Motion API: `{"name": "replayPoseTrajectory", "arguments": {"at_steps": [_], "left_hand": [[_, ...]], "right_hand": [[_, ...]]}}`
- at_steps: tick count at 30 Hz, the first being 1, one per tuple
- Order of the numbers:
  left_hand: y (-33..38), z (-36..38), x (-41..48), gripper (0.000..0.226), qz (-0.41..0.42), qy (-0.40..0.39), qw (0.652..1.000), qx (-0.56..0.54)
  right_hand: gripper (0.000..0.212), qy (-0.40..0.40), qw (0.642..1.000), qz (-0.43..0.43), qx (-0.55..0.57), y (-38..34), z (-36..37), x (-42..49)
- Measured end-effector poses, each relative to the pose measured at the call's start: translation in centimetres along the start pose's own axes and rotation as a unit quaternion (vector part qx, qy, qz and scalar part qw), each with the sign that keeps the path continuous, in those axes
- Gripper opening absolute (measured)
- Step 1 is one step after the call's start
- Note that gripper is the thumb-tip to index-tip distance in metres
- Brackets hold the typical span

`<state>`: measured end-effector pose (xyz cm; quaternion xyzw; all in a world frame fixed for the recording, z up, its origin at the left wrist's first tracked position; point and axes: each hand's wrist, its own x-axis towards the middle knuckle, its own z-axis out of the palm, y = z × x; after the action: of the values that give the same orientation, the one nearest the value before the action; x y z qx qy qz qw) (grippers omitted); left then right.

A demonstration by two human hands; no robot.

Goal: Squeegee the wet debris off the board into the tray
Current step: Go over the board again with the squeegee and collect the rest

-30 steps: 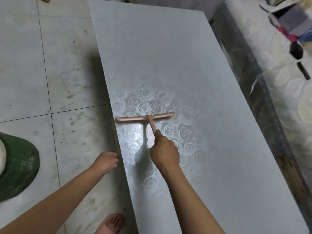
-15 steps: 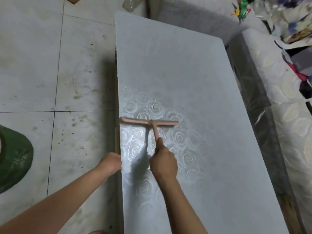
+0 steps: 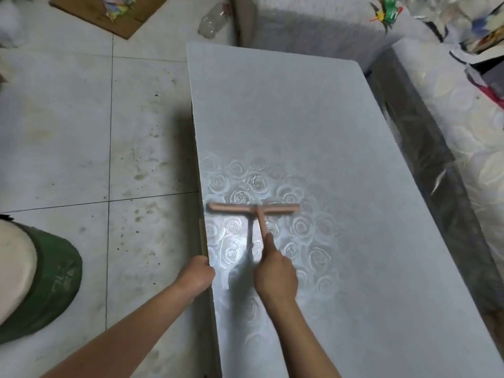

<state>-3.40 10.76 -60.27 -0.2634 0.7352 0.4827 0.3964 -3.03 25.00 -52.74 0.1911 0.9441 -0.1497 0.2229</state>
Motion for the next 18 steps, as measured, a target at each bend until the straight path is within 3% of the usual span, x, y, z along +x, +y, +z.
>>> {"name": "replayPoseTrajectory", "arguments": {"at_steps": [3, 5, 10, 14, 18], "left_hand": [[0.2, 0.7, -0.7, 0.013, 0.03, 0.036, 0.997, 0.068], [0.4, 1.5, -2.0, 0.021, 0.05, 0.055, 0.988, 0.135], [1.3, 5.1, -5.4, 0.021, 0.1, 0.071, 0.956, 0.268], [2.2, 10.8, -8.3, 0.054, 0.107, 0.059, 0.937, 0.328], [1.1, 16.9, -10.6, 0.045, 0.14, 0.058, 0.914, 0.375]], "right_hand": [[0.05, 0.001, 0.999, -0.008, 0.036, -1.1, -1.5, 2.4], [0.044, 0.026, 0.998, -0.023, 0.062, 0.9, -2.0, 0.9], [0.047, 0.013, 0.985, -0.035, 0.17, 12.8, -1.9, -7.4], [0.048, -0.03, 0.981, -0.031, 0.188, 23.9, -1.6, -12.9], [0.044, -0.026, 0.983, -0.025, 0.182, 32.5, -1.3, -16.6]]}}
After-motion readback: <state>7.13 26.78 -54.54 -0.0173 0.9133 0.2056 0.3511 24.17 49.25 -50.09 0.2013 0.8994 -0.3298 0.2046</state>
